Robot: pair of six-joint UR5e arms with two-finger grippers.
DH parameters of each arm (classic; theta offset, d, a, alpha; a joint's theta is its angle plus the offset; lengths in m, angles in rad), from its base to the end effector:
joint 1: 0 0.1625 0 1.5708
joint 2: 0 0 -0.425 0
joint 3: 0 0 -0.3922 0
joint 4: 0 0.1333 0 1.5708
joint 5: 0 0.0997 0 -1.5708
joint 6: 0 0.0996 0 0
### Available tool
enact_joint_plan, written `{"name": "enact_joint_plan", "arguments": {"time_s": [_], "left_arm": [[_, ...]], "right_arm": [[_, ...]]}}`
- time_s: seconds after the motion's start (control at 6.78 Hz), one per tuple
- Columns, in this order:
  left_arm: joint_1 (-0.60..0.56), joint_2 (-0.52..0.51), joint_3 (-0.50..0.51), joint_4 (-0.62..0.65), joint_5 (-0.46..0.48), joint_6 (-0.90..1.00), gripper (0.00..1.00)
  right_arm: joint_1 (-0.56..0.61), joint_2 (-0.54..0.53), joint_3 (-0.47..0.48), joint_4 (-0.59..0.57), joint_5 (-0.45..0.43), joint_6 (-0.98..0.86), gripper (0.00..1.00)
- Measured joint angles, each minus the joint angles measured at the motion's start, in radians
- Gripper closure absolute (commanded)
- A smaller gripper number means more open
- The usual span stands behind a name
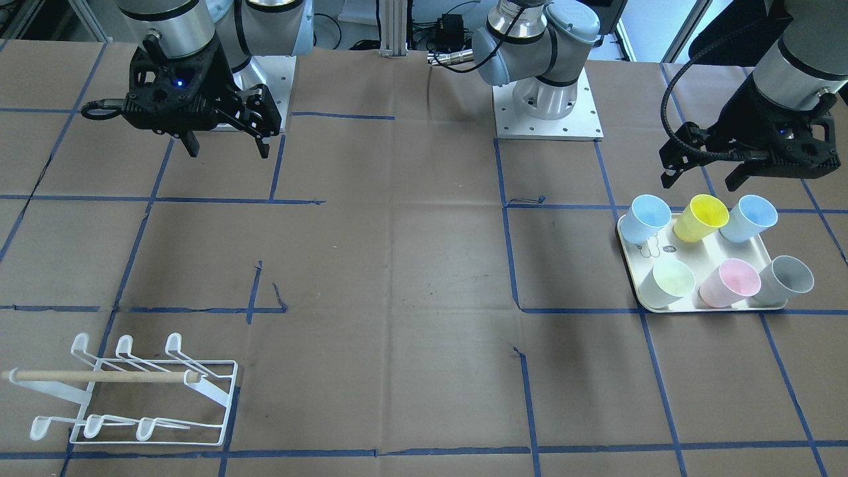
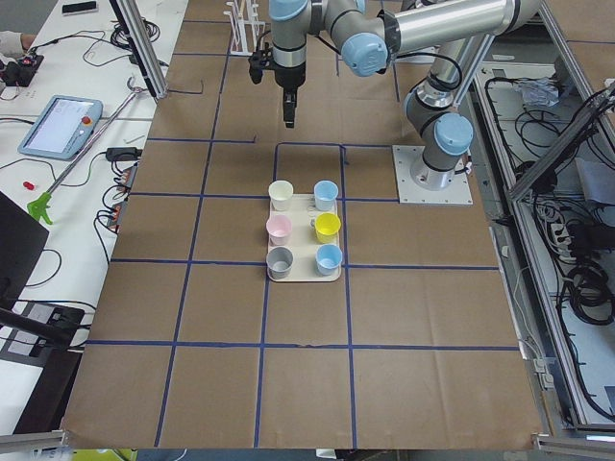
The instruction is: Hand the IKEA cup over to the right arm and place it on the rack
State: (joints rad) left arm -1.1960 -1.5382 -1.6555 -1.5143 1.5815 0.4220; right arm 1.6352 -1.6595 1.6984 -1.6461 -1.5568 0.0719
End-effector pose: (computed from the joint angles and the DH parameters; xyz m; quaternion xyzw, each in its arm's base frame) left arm 0.0519 -0.4932 0.4677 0.0236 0.9997 0.0001 0.0058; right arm 0.1639 -0.4479 0.4747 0.0036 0.9998 -0.0177 0.0082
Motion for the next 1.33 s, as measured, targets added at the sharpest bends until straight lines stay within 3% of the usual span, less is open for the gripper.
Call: {"name": "enact_joint_plan", "arguments": {"time_s": [0.44, 0.89, 1.33], "left_arm": [[0.012, -0.078, -0.06, 0.165, 0.0, 0.058, 0.01], [0.059, -0.168, -0.188, 0.397, -0.009, 0.065, 0.01], [0.069, -0.245, -0.263, 0.537, -0.01, 0.063, 0.01]], "right_arm": [[0.0, 0.0, 0.003, -0.001, 0.0, 0.0, 0.0], [0.0, 0.001, 0.007, -0.005, 0.009, 0.003, 0.0], [0.0, 0.016, 0.069, -0.161, 0.034, 0.003, 0.0]]}}
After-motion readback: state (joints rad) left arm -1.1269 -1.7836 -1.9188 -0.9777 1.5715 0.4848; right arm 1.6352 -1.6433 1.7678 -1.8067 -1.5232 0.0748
